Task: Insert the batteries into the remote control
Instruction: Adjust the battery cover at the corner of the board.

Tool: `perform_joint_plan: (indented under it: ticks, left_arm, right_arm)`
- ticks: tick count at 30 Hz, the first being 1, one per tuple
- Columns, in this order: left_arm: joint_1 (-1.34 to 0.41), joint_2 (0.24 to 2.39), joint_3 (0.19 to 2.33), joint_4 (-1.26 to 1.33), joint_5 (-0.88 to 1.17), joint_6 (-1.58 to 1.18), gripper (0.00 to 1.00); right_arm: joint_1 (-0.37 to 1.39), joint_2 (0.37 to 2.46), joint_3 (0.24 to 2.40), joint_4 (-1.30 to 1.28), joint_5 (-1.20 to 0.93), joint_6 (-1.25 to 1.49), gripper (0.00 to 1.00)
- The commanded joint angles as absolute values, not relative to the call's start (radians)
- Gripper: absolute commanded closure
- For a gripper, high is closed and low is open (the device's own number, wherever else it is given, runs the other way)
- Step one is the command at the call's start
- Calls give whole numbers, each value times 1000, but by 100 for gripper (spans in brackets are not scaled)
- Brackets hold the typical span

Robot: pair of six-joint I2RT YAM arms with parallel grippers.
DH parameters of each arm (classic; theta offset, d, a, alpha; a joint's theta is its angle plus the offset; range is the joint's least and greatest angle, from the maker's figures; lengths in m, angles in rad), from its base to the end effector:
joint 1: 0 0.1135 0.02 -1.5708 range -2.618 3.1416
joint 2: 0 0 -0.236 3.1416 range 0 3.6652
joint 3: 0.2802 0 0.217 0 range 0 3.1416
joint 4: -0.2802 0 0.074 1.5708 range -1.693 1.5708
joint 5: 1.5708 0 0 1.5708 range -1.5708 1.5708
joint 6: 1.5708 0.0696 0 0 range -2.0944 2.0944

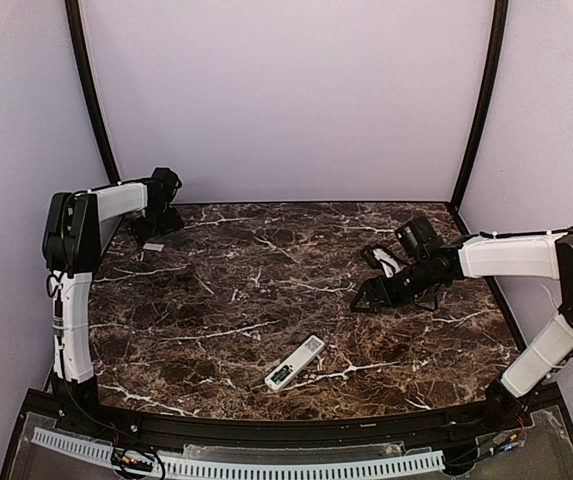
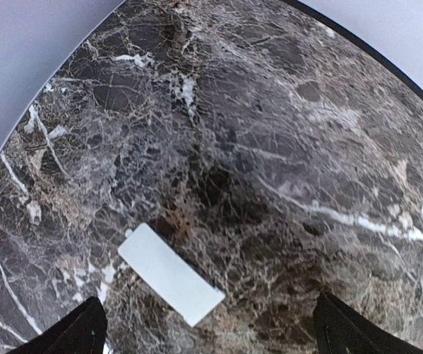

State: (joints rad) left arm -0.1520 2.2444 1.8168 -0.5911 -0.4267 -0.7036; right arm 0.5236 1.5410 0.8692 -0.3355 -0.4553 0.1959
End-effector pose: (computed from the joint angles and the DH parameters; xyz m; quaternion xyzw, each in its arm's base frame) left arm 0.4530 -0.0403 0.1491 -0.3116 0.8891 0.0748 0.3269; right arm 0.2328 0.1697 0.1512 -0.2145 0.9130 0.2983 0.1772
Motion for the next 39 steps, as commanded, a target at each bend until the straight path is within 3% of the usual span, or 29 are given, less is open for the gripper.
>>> perform_joint_plan:
  ticks: [1,11,16,24,30,39]
  left_arm:
    - [-113,2346,1929,-758,-449,-772,1]
    - [-92,2377,1939,-773,-456,-834,5]
    - [-96,2357,1896,-824,-417,-881,21]
    - [-102,2151,1495,-657,-321,-899,35]
    - [-107,2011,1297,-531,-261,-857,60]
    - [-95,2021,1364,-541,-246,-659,50]
  right_arm:
    - [528,1540,881,-316,-450,187,18]
    - [528,1546,887,-323,-443,184,18]
    - [528,1544,894,-328,-438,179,18]
    - [528,1524,890,-333,-442,185,18]
    - [528,1504,885,-333,-448,192,18]
    - [528,1496,885,-330,-454,192,18]
